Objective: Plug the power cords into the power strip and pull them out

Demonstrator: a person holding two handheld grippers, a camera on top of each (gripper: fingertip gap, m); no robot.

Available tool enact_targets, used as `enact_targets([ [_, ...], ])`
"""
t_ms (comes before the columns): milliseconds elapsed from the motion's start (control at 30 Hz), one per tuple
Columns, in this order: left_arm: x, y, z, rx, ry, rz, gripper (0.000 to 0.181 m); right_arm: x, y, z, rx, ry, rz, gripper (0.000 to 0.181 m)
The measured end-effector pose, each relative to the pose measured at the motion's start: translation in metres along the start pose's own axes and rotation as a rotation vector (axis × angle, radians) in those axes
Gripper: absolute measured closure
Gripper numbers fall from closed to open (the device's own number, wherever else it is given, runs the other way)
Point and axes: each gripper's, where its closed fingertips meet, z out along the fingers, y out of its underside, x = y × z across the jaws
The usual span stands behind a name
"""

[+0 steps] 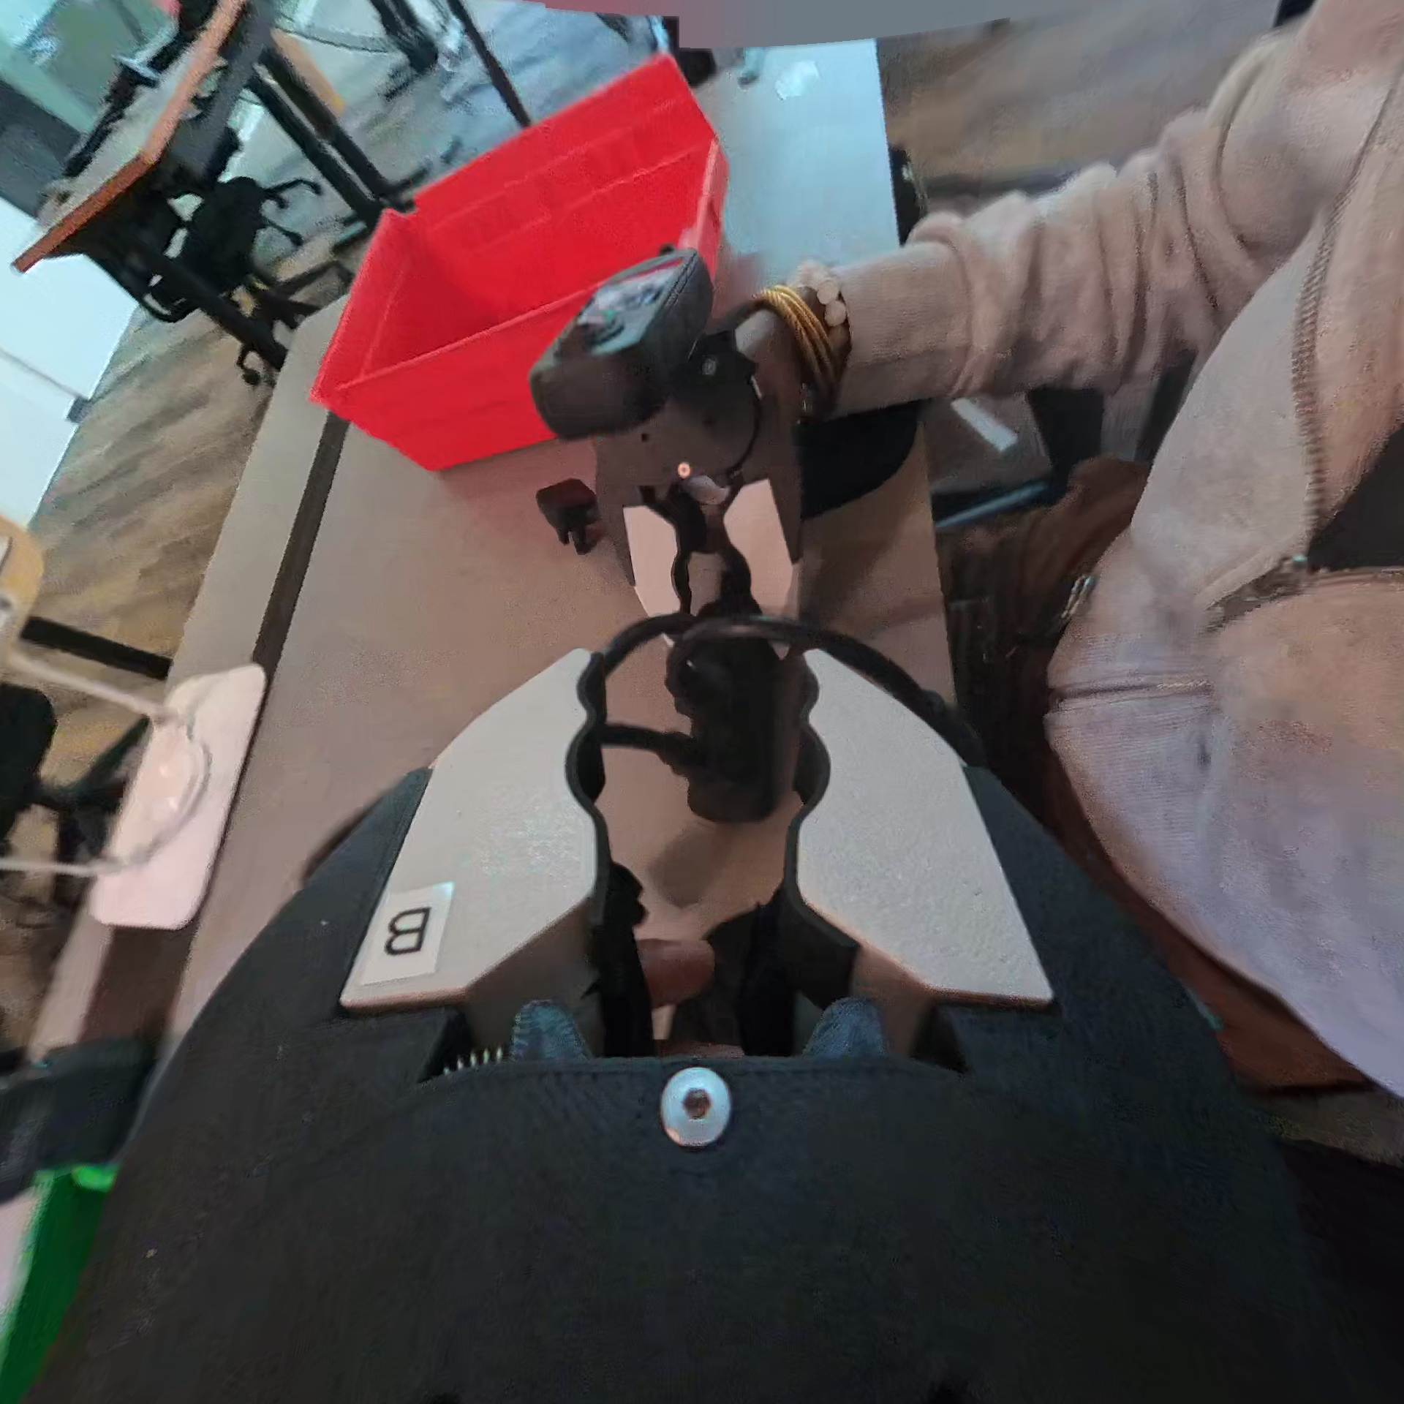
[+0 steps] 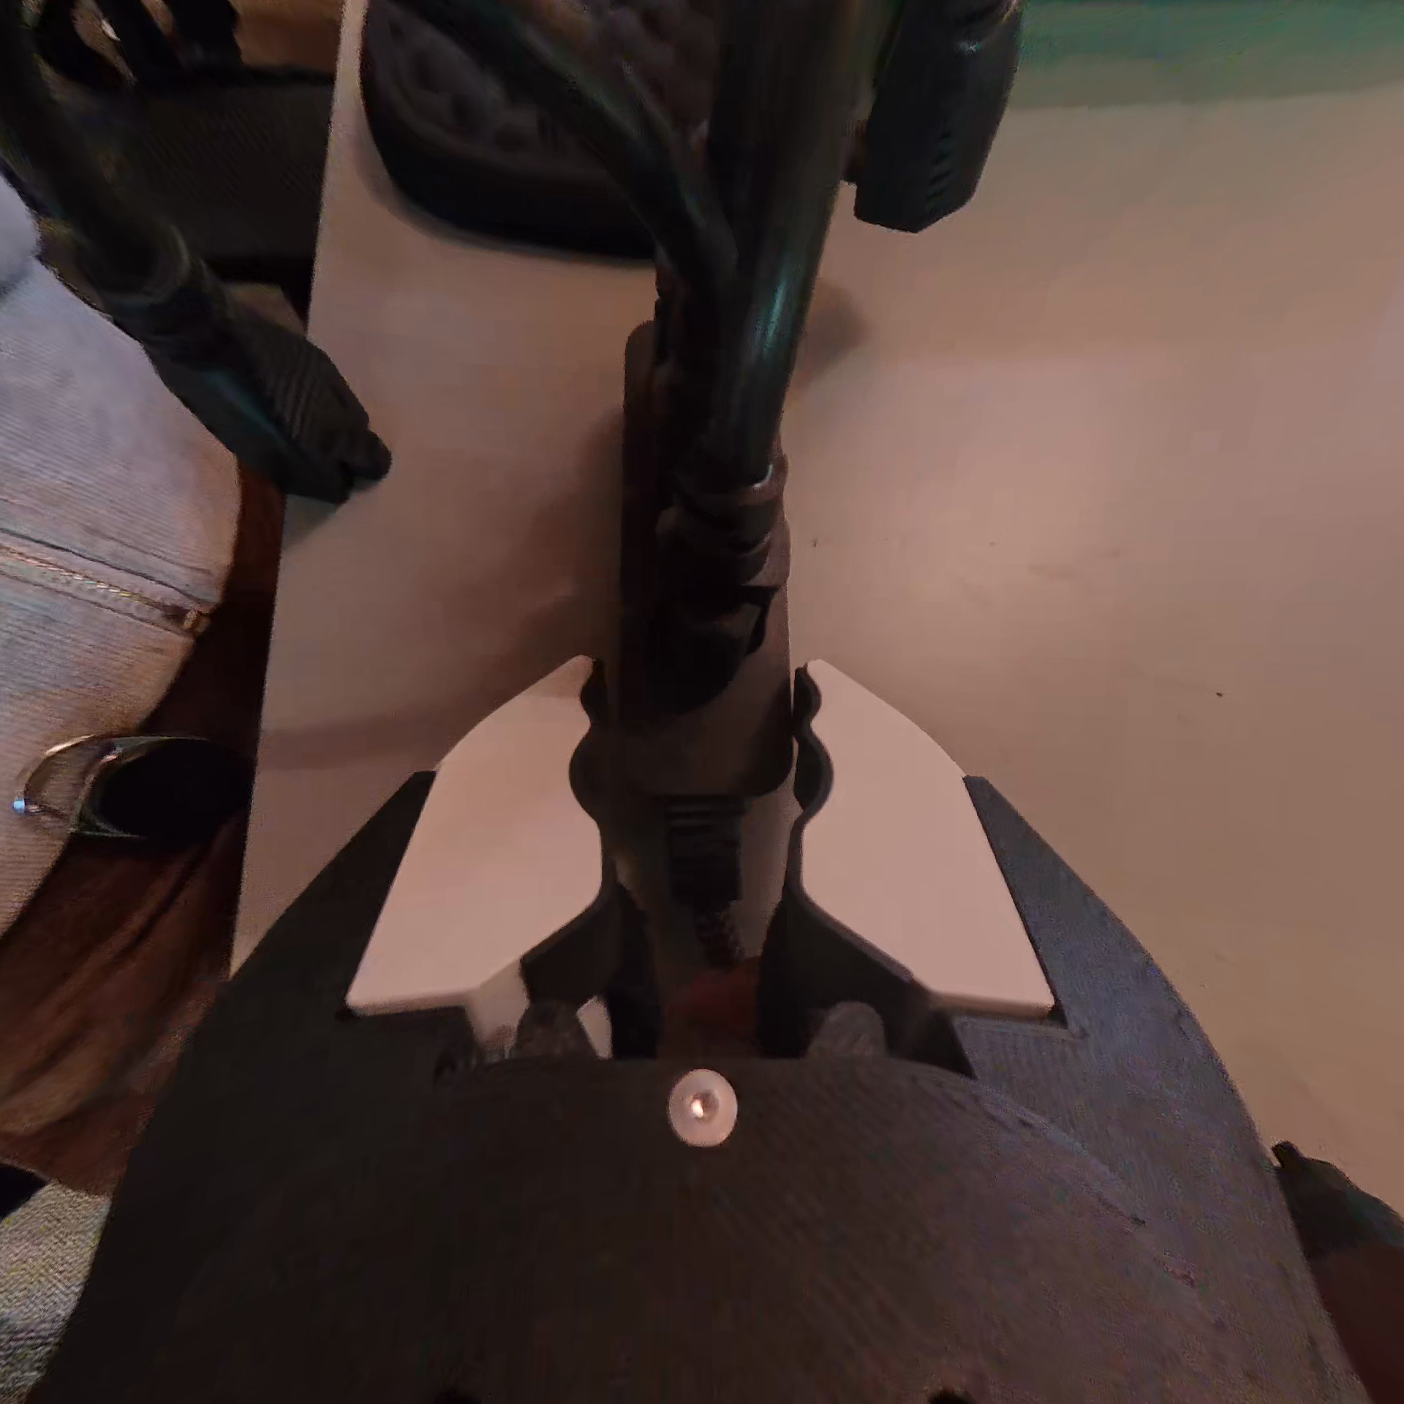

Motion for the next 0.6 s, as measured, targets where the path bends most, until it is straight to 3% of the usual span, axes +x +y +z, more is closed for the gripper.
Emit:
enact_targets([
  [100, -0.009, -0.005, 0.028, -0.182, 0.053, 0.124, 0.135, 0.001, 0.002, 0.002, -0.013, 0.011, -0.003, 0.136],
  [267, -0.028, 0.014, 0.063, -0.531, 0.162, 0.248, 0.138, 0.000, 0.003, 0.002, -0.013, -0.013, 0.030, 0.136],
  [433, -0.019, 0.033, 0.084, -0.664, 0.333, 0.205, 0.166, 0.000, 0.003, 0.002, -0.011, -0.008, 0.028, 0.136],
  [600, -0.018, 0.047, 0.097, -0.726, 0.409, 0.013, 0.163, 0.000, 0.003, 0.003, -0.012, -0.014, 0.035, 0.136],
])
